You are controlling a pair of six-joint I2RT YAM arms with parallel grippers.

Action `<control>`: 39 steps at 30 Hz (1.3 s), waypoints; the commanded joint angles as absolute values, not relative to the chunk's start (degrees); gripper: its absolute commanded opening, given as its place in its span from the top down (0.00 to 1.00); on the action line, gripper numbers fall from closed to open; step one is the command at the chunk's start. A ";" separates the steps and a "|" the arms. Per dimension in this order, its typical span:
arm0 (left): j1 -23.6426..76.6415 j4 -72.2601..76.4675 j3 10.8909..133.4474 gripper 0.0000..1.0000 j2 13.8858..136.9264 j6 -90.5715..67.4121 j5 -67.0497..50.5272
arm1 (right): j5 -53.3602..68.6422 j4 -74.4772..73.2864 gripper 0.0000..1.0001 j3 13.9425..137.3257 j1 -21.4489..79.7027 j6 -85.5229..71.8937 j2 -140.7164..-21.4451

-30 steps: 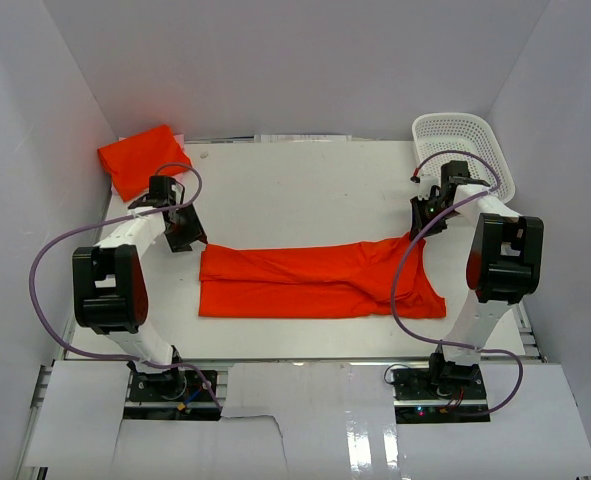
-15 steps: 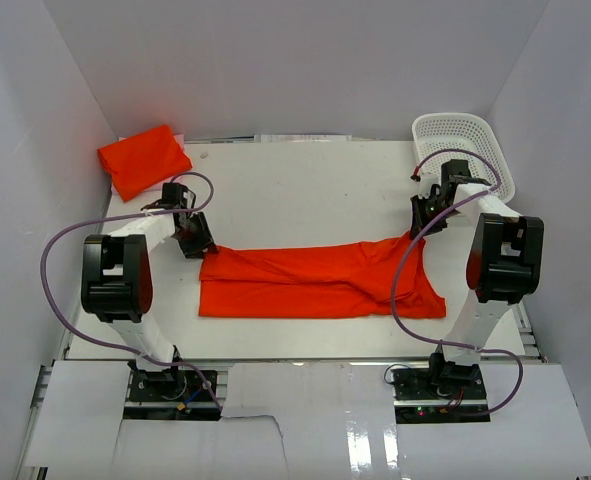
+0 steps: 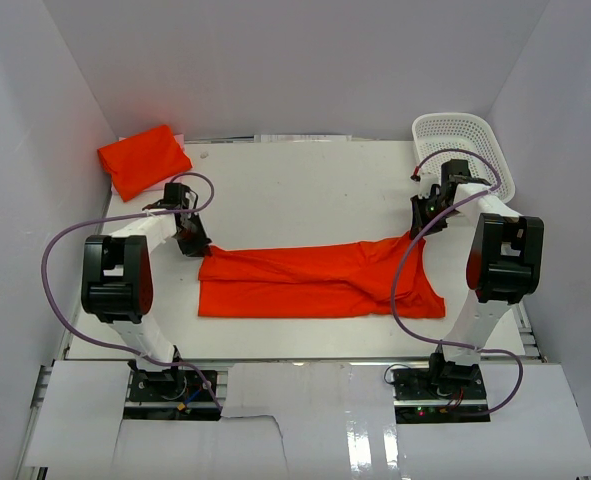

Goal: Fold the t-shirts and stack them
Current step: Fold the other side of the tshirt into a rectangle

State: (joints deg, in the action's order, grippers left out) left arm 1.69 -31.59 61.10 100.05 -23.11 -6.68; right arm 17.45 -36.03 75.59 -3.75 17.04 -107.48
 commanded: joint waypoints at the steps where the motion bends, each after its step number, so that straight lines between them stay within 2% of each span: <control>1: 1.85 -33.04 62.31 0.85 96.07 -24.25 -0.88 | 17.05 -36.30 0.92 78.48 -3.96 17.49 -108.28; 6: 1.32 -34.36 62.93 0.86 95.89 -25.66 3.86 | 14.07 -35.51 0.92 79.01 -4.13 15.39 -108.55; 17: 1.05 -33.93 62.84 0.86 97.11 -25.84 3.34 | 16.52 -35.51 0.92 81.20 -4.57 13.45 -109.94; 30: 0.09 -35.68 76.46 0.86 106.61 -25.49 3.43 | 18.02 -31.82 0.92 88.94 -3.52 10.64 -115.75; 39: -2.46 -35.68 82.35 0.86 114.25 -25.23 2.81 | 19.25 -29.80 0.92 99.04 -1.94 9.76 -123.83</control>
